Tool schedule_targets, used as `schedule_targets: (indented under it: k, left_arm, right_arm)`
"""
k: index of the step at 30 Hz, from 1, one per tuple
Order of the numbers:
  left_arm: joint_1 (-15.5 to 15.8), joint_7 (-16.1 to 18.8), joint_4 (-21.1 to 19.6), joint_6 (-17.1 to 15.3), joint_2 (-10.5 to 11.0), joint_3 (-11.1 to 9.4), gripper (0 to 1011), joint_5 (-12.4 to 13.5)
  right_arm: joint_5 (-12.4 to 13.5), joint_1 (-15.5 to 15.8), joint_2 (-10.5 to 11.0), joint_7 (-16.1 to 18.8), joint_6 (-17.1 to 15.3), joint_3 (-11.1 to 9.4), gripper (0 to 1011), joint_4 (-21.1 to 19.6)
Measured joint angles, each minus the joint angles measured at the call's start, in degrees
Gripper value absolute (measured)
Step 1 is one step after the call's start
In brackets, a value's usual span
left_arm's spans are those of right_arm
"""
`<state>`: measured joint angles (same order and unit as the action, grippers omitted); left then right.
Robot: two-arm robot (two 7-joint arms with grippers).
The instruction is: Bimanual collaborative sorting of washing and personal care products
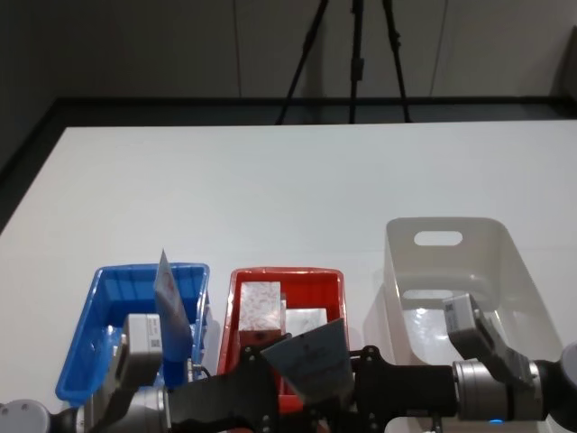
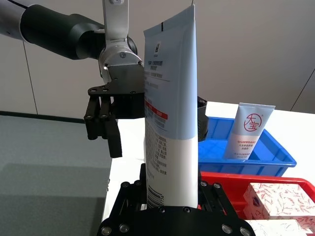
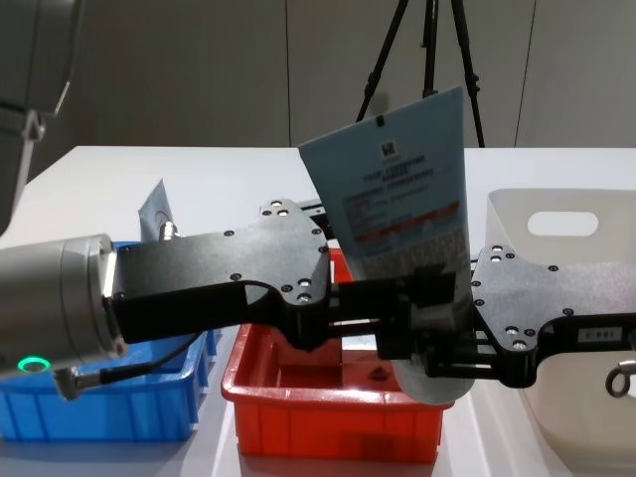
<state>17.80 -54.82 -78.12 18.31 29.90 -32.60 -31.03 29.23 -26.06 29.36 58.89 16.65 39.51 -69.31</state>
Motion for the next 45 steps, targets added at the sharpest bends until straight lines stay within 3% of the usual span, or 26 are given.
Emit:
schedule_targets:
  k: [10, 29, 45]
  left_arm:
    - [0.0, 0.1, 0.0, 0.0, 0.0, 0.0, 999, 0.0]
    - [0.0, 0.1, 0.0, 0.0, 0.0, 0.0, 1001, 0.0]
    - [0.0, 0.1, 0.0, 0.0, 0.0, 0.0, 1001, 0.0]
  right_arm:
    - [0.0, 0.0, 0.0, 0.0, 0.0, 0.0, 473, 0.0]
    - [0.7, 0.2, 0.4, 0.8, 0.7, 0.0, 474, -0.3]
    - [2.3, 3.8, 4.6, -2.0, 0.8, -3.3, 474, -4.3]
